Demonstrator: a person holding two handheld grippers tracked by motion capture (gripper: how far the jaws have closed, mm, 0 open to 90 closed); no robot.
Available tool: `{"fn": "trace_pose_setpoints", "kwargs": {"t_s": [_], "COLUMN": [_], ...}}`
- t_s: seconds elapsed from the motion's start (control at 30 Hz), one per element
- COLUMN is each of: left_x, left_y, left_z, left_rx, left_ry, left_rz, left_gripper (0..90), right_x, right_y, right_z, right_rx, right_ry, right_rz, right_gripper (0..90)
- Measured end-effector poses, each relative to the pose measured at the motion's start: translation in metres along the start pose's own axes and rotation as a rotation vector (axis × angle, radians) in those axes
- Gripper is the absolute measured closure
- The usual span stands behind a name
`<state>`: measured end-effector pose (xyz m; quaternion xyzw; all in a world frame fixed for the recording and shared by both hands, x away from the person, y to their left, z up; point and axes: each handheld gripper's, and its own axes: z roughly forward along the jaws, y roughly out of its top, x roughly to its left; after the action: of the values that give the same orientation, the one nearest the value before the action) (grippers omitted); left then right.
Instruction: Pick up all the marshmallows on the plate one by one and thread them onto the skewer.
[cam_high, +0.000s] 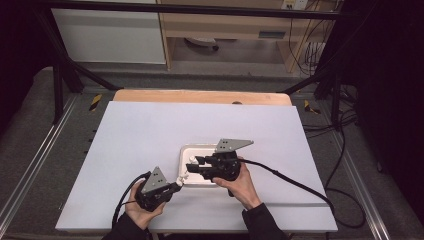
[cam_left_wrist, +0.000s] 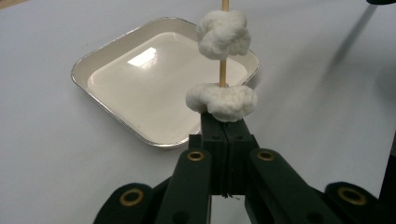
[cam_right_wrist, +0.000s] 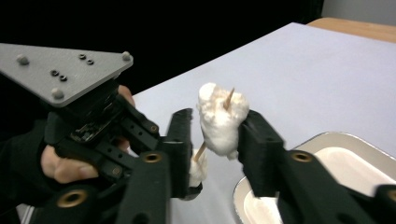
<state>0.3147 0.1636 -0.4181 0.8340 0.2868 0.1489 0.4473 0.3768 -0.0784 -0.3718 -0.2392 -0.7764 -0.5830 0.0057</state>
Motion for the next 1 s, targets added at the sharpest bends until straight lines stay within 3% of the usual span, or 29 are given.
{"fn": "trace_pose_setpoints", "kwargs": {"t_s": [0.13, 0.23, 0.43, 0.67, 0.83, 1.0], "left_x": [0.002, 0.003, 0.006, 0.01, 0.011, 0.013], "left_y": [-0.001, -0.001, -0.002, -0.001, 0.0, 0.001], "left_z": [-0.001, -0.002, -0.004, -0.007, -0.009, -0.011], "left_rx": [-0.004, -0.006, -0.019, -0.03, -0.037, -0.032], "left_ry": [0.002, 0.006, 0.009, 0.012, 0.008, 0.01], "left_rz": [-0.01, -0.018, -0.039, -0.06, -0.079, -0.09], "left_gripper": [89.1, 89.1, 89.1, 89.1, 89.1, 89.1], "right_x": [0.001, 0.001, -0.001, -0.014, -0.025, -0.037], "right_y": [0.002, 0.005, 0.003, -0.017, -0.032, -0.047], "right_z": [-0.003, -0.007, -0.013, -0.024, -0.04, -0.059], "right_rx": [-0.017, -0.025, 0.026, 0.092, 0.136, 0.164], "right_ry": [-0.022, -0.062, -0.128, -0.207, -0.302, -0.367], "right_rz": [-0.019, -0.044, -0.073, -0.065, -0.054, -0.019], "right_gripper": [53.5, 41.0, 18.4, 5.2, 2.0, 0.8]}}
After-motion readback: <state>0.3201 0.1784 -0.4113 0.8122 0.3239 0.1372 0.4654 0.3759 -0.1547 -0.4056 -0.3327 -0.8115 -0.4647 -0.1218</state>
